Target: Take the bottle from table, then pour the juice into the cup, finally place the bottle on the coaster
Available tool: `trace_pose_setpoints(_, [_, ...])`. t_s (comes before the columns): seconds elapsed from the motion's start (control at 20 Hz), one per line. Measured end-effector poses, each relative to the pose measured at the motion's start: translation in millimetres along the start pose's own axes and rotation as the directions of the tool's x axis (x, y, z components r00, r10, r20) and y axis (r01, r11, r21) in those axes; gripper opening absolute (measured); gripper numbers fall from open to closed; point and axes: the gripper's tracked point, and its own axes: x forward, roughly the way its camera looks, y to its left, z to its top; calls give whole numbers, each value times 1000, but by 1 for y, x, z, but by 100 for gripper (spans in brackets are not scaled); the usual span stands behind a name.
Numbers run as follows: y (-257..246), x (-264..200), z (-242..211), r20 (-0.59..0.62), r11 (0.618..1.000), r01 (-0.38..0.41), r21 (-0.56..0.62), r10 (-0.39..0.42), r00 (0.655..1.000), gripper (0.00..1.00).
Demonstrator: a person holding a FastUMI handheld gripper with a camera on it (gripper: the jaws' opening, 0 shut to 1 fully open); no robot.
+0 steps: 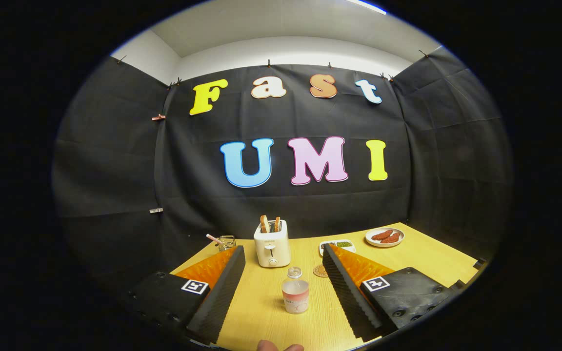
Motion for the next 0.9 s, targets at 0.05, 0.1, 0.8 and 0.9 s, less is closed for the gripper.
trace_pose_setpoints(0.05, [-1,0,1,0,1000,5,-9,-5,1000,98])
trace_pose_setpoints(0.1, [-2,1,0,0,1000,5,-10,-5,1000,98])
trace_pose_setpoints(0.8, [-11,8,4,45,1000,28,8,-29,999,98])
trace_pose_setpoints(0.9, [-12,10,3,64,999,35,9,-35,997,98])
